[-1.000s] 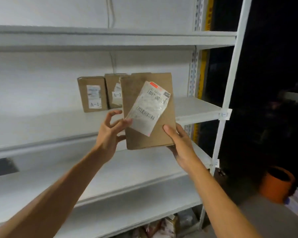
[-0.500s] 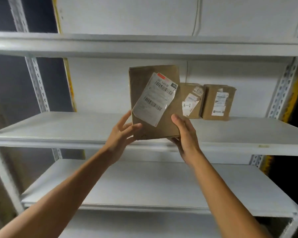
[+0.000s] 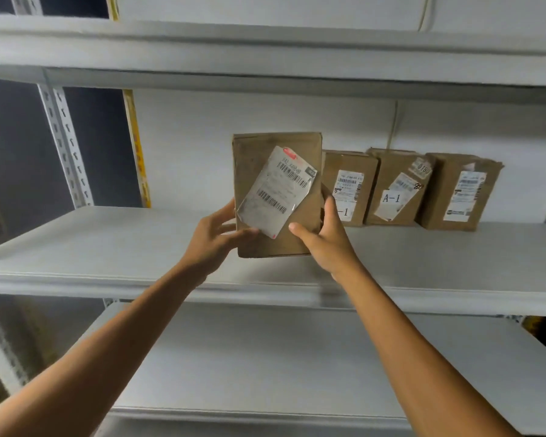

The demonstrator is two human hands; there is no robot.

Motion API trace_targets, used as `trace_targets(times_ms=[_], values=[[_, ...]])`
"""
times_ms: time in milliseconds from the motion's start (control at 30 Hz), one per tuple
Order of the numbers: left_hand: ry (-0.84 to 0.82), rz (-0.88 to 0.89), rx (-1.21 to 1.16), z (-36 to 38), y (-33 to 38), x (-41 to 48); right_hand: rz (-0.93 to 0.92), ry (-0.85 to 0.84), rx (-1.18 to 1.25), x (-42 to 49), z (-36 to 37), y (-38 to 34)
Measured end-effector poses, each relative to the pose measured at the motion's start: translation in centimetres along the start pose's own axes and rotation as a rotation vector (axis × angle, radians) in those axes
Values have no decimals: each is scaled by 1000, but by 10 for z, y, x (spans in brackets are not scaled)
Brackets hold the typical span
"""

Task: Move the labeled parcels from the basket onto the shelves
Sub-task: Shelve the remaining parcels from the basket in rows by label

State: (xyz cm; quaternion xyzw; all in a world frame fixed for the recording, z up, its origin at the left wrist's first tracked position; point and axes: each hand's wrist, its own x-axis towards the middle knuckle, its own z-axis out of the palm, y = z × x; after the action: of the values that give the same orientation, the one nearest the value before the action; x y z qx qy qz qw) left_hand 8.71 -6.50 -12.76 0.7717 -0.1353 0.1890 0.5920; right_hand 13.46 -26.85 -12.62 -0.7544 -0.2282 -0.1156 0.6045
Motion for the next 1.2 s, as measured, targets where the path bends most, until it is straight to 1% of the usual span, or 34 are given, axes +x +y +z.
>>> trace_targets(times_ms=[100, 200, 367, 500, 600, 800, 967, 1100, 1200], values=[[59, -8, -70, 8, -28, 29, 39, -20, -83, 32, 3, 28], [63, -34, -2, 13, -57, 63, 100, -65, -156, 60, 3, 55], [123, -65, 98, 15, -96, 115, 137, -70, -272, 112, 10, 88], [160, -115, 27, 11, -122, 152, 169, 7, -363, 147, 16, 103], [154, -112, 68, 6, -133, 173, 171, 80, -421, 160, 23, 107], [131, -116, 122, 0, -147, 199, 216, 189, -391, 184, 47, 116], [134, -190, 105, -8, -148, 209, 238, 265, -386, 183, 63, 111], [48, -226, 180, -13, -142, 198, 295, 262, -379, 178, 64, 115], [-30, -258, 186, -26, -137, 187, 316, 221, -310, 166, 60, 114]])
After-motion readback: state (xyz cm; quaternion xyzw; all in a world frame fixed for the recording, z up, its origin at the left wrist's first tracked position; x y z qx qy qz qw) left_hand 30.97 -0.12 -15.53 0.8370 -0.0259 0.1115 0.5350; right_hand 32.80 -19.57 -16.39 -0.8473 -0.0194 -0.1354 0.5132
